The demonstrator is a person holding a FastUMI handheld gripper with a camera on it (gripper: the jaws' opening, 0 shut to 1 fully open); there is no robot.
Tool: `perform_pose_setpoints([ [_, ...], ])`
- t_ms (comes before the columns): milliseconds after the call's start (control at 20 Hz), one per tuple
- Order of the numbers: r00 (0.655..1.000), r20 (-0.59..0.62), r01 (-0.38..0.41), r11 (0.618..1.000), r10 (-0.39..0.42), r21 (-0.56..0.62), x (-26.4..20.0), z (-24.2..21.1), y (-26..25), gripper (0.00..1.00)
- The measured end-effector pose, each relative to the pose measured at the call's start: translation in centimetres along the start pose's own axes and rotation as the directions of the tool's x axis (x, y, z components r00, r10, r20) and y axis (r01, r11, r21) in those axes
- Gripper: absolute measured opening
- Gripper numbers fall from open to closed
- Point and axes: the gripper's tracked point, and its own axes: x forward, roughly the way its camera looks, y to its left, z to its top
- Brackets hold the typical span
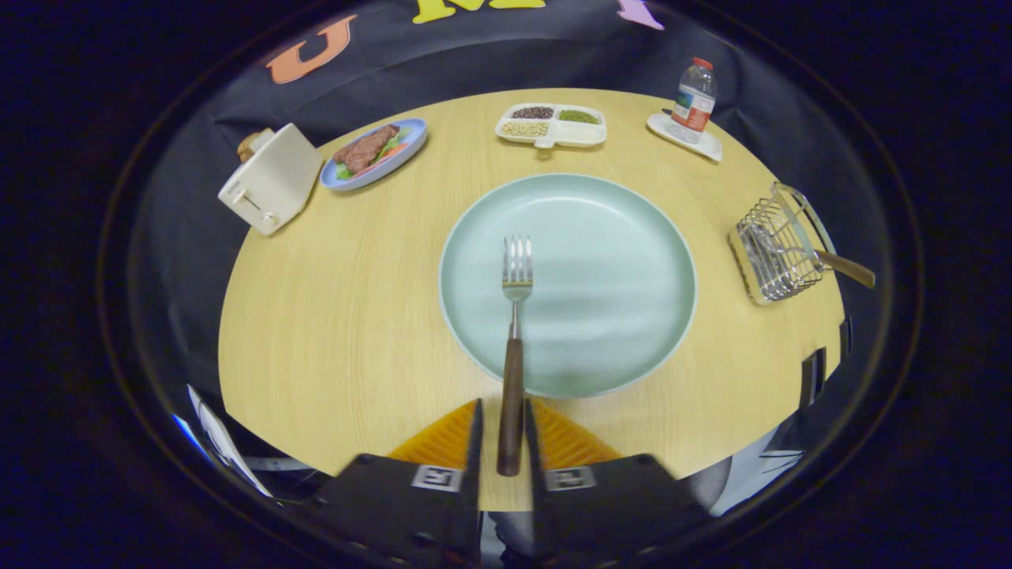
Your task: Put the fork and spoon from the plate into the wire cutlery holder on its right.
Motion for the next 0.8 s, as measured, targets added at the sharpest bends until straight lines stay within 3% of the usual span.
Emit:
perform_pose_setpoints([
  [50,1.000,-0.004,-0.011,1.000,0.011,0.003,0.3,0.1,0.1,0.13],
  [150,0.999,-0.010,-0.035,0.999,0.035,0.011,-0.3,0.9,0.2,0.16],
  [200,1.000,-0.007,-0.011,1.000,0.011,0.003,-0.1,0.4,-0.2,0.08],
  [350,0.999,-0.011,-0.031,0.999,0.031,-0.018,0.6,0.2,-0.2,0.08],
  [450,0.998,-0.015,-0.054,0.998,0.054,-0.009,0.4,0.3,-0.3,0.00],
  [800,0.994,0.045,-0.097,0.995,0.096,0.013,-3.5,2.5,-2.2,0.00],
])
